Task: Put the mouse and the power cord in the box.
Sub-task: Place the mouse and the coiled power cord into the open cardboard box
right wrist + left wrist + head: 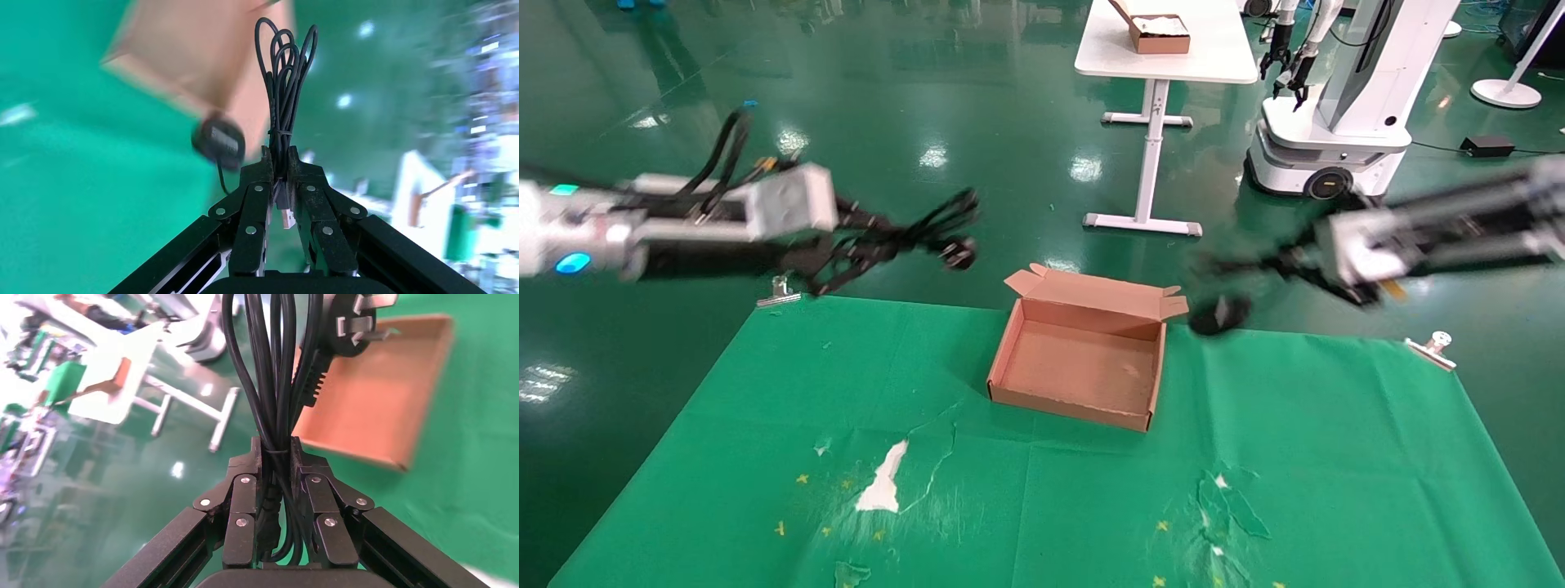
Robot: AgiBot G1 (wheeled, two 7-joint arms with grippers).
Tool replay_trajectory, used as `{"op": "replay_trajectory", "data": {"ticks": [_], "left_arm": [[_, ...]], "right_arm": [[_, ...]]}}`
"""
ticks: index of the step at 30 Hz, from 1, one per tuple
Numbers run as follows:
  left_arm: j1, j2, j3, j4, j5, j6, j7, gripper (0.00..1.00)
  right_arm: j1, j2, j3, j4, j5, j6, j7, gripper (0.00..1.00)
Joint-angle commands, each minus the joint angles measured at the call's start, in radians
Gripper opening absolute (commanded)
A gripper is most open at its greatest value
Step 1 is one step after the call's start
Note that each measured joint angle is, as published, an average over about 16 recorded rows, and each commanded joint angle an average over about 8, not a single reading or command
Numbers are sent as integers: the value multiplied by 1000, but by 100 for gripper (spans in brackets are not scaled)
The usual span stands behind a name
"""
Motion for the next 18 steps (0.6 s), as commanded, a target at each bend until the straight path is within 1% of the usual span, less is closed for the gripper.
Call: {"op": "replay_trajectory", "data": {"ticks": [1, 6, 10, 15, 18], "left_arm": [[-20, 19, -5, 2, -7, -24, -28, 0], [-23, 143, -29, 5, -41, -230, -88, 0], [-14, 200, -46, -28, -69, -345, -118, 0], [16, 212, -39, -97, -84, -382, -148, 0], [33, 209, -27, -122, -90, -379, -166, 0]], "right_arm": [[7, -17, 14, 28, 17, 33, 16, 0], [-47, -133, 39, -9, 52, 160, -45, 0], [-83, -222, 48, -73, 63, 278, -90, 0], [-147, -305, 65, -130, 86, 446, -108, 0], [-200, -326, 81, -133, 115, 512, -99, 0]]}}
